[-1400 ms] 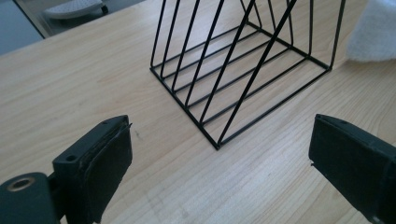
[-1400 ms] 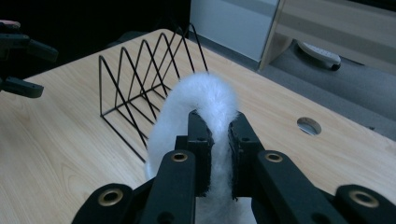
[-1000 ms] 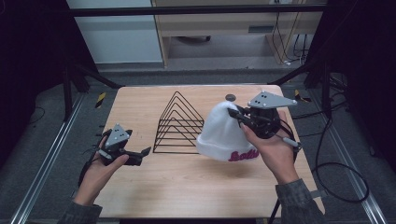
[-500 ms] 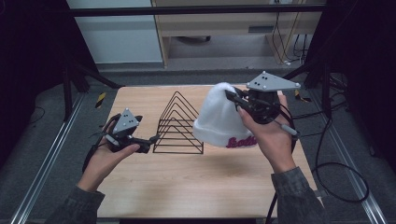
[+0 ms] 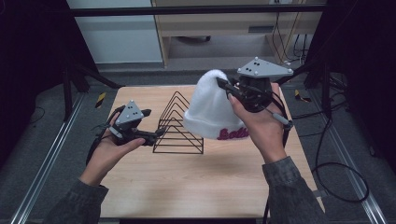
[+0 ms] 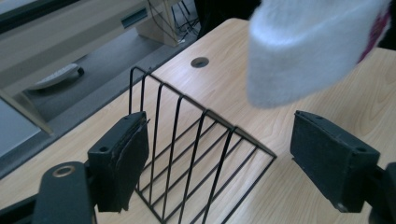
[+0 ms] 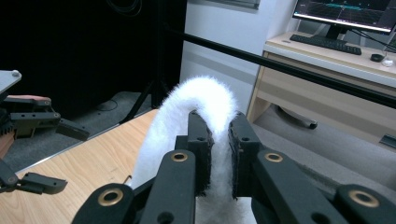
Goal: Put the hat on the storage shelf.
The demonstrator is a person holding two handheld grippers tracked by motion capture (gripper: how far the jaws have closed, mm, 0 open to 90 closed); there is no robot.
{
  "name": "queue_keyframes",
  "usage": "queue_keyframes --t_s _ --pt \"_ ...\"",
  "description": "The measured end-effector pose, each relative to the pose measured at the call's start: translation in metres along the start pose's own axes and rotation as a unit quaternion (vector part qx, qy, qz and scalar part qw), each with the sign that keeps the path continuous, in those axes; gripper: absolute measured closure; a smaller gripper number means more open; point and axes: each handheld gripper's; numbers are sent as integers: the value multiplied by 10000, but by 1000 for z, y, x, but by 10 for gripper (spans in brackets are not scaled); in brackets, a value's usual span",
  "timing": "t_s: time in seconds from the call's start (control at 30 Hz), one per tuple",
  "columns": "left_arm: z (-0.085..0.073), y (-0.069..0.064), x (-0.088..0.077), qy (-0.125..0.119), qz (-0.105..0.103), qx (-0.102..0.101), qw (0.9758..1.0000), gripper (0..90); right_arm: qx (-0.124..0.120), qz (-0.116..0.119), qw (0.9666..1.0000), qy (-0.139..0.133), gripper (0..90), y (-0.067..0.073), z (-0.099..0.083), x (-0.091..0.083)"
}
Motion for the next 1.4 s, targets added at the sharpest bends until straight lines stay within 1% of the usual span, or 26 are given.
queue_keyframes --t_s 0.07,0.13,0.3,0.4,0.53,0.63,0.73,0.9,1.0,1.07,1.13,1.23,1.33,1.37,1.4 --pt "5 -1 1 4 -33 45 10000 204 -15 8 10000 -4 821 1 2 2" --pt "8 -1 3 8 27 75 10000 210 1 36 10000 -7 821 2 4 4" --pt "9 0 9 -21 -105 -2 9999 227 -25 75 9999 -69 821 5 8 7" --pt "9 0 12 9 -198 39 9998 239 -27 79 9999 -134 821 6 12 7" --pt "12 1 17 -20 -283 6 9996 265 -43 103 9998 -177 821 8 19 10" --pt "15 2 21 -24 -294 14 9996 265 -122 160 9997 -132 820 11 26 14" --pt "16 6 28 -18 -366 -60 9993 278 -197 202 9996 -41 820 14 31 19" --pt "18 5 37 -29 -512 -87 9986 322 -183 312 9993 1 820 16 38 24" --pt "19 5 40 -37 -542 -87 9985 387 -155 354 9993 -10 820 16 40 25" --pt "19 6 44 -54 -565 -147 9983 451 -130 408 9991 -31 820 14 40 26" --pt "19 8 46 -3 -532 -117 9985 553 -115 465 9988 -26 819 13 40 27" --pt "19 10 48 2 -512 -134 9986 675 -105 558 9984 25 819 11 40 28" --pt "20 11 47 -12 -437 -148 9989 729 -105 680 9976 62 819 8 39 28" --pt "20 11 47 -4 -411 -160 9990 735 -113 763 9970 90 818 7 39 29" --pt "20 12 46 5 -387 -158 9991 738 -115 776 9969 109 818 6 39 29"
Point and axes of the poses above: each handheld gripper's, and its own axes: x roughly forward along the jaws, z roughly out of its top, y roughly to its left
